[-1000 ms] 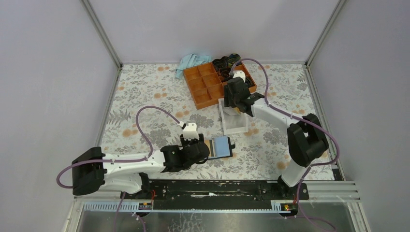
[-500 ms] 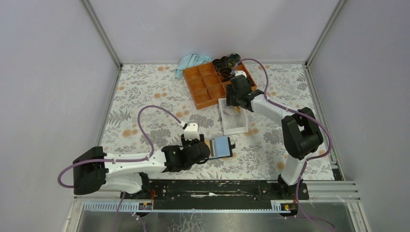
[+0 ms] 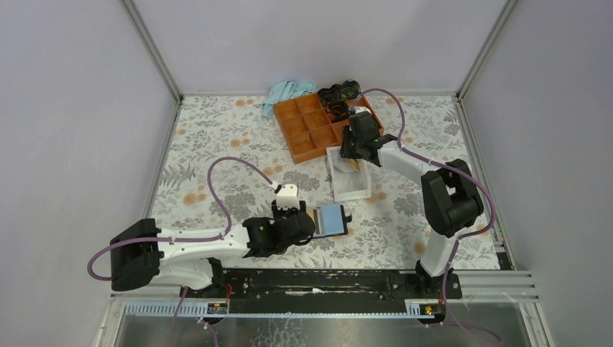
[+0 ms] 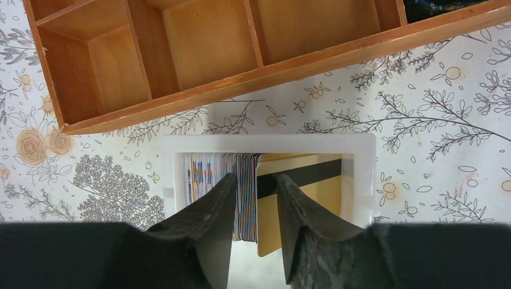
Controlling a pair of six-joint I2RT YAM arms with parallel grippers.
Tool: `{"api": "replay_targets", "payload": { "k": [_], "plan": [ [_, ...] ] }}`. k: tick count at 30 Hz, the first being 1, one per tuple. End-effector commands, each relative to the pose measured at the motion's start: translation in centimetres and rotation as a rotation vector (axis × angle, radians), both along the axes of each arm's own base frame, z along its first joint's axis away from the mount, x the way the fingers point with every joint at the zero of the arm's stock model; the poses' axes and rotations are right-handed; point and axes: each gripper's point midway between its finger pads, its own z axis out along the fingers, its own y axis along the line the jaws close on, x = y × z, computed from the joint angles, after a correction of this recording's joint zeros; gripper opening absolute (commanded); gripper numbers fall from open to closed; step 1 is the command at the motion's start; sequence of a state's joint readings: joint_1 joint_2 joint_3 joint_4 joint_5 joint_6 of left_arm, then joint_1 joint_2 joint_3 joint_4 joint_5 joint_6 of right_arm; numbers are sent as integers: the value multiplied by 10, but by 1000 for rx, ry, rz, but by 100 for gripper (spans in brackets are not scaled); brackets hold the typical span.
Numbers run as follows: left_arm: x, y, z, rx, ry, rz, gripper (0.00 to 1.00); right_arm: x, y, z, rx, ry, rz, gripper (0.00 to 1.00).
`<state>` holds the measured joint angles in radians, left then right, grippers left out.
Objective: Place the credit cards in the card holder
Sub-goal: Insert the credit card into the card holder, then pick up the credit card from the storage box.
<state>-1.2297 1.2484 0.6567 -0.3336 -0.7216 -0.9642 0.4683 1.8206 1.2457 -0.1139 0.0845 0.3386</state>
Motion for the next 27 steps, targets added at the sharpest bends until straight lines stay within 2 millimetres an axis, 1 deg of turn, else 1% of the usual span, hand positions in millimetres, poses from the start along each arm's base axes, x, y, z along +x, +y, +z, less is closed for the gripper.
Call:
{"api": "replay_targets", "payload": {
  "k": [1, 5, 9, 12, 20, 25, 27],
  "plan": [
    [10, -10, 15, -29, -46, 13, 53, -3, 3, -2, 46, 14, 1, 35],
    [9, -11, 14, -30, -41, 9, 53, -8, 0, -4, 53, 22, -9, 22],
    [10, -11, 15, -35, -43, 11, 52, -10, 0, -1, 61, 16, -14, 16],
    [10, -11, 15, -35, -43, 11, 52, -11, -3, 3, 60, 5, -21, 15],
    [10, -13, 16, -35, -42, 7, 52, -11, -5, 24, 65, -34, -22, 15],
    [9, -14, 14, -34, -35, 3, 52, -12, -4, 26, 69, -35, -18, 15],
    [9, -15, 14, -37, -33, 3, 51, -12, -4, 26, 72, -33, -19, 17]
  ]
}}
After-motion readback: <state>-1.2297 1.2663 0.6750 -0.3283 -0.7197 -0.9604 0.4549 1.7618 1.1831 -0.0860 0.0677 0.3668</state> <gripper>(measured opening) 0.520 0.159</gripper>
